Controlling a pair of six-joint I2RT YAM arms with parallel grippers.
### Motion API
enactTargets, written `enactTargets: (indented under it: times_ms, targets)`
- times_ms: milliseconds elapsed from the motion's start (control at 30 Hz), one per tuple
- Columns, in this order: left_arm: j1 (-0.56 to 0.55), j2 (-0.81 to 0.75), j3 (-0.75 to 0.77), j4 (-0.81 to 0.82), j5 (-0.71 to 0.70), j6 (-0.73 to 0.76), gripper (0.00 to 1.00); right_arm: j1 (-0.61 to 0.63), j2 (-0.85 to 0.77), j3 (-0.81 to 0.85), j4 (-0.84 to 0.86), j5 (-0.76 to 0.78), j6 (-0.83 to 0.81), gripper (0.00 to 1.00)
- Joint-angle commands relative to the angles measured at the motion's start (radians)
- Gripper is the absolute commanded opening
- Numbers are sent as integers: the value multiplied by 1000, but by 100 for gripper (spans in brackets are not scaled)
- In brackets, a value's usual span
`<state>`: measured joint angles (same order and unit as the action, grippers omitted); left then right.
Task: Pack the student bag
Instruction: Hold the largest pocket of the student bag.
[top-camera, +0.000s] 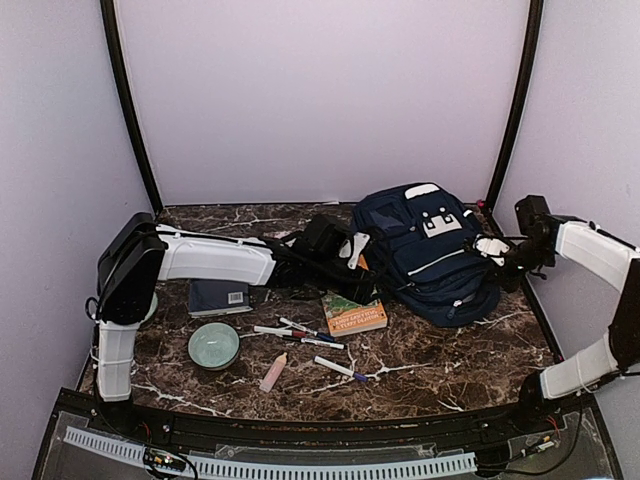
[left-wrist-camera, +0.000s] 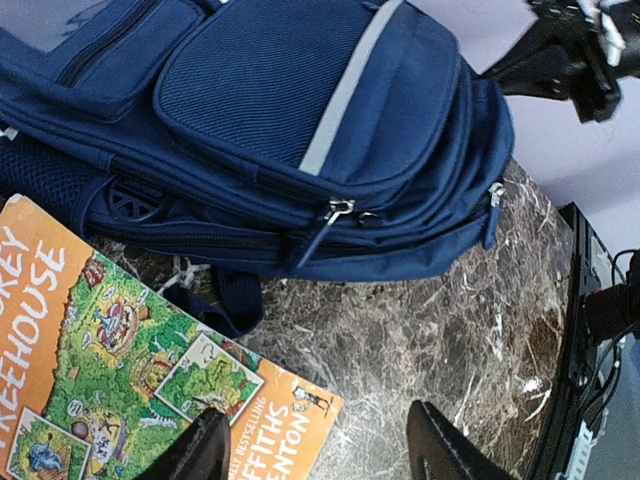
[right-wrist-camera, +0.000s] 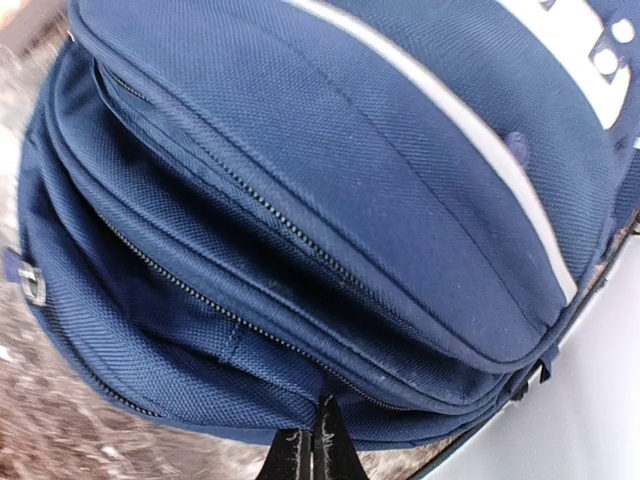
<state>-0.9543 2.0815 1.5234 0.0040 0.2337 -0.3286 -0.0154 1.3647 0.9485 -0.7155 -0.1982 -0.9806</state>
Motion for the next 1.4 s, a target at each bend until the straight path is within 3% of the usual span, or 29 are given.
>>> enactTargets:
  times_ms: [0,167,300,633,733,900,1000,1133,1367]
  targets:
    - [32,36,79,-17,-9,-153,63,1,-108,-9,-78,-99,120,0]
    - [43,80,163,-88,21,-257,63,1,-132,39,-161,-107,197,0]
    - [40,128,159,-19,97,-325,63,1,-143,69,-205,-130,238,0]
    - [13,261,237,89,93,-317,64,13,-300,-21,-127,-233,326,0]
    - [12,355,367,85,90,-318,64,13,-316,-23,-129,-229,327,0]
    - [13,587,738,-27,85,-323,64,14,-329,-13,-170,-270,324,0]
    - [23,642,824,-9,71,-329,65,15,-333,-23,-147,-298,335,0]
    - [67,569,773,-67,44,-299,65,16,-294,-13,-110,-349,375,0]
    - [75,156,283,-31,13,-100,64,23,-245,3,-12,-367,426,0]
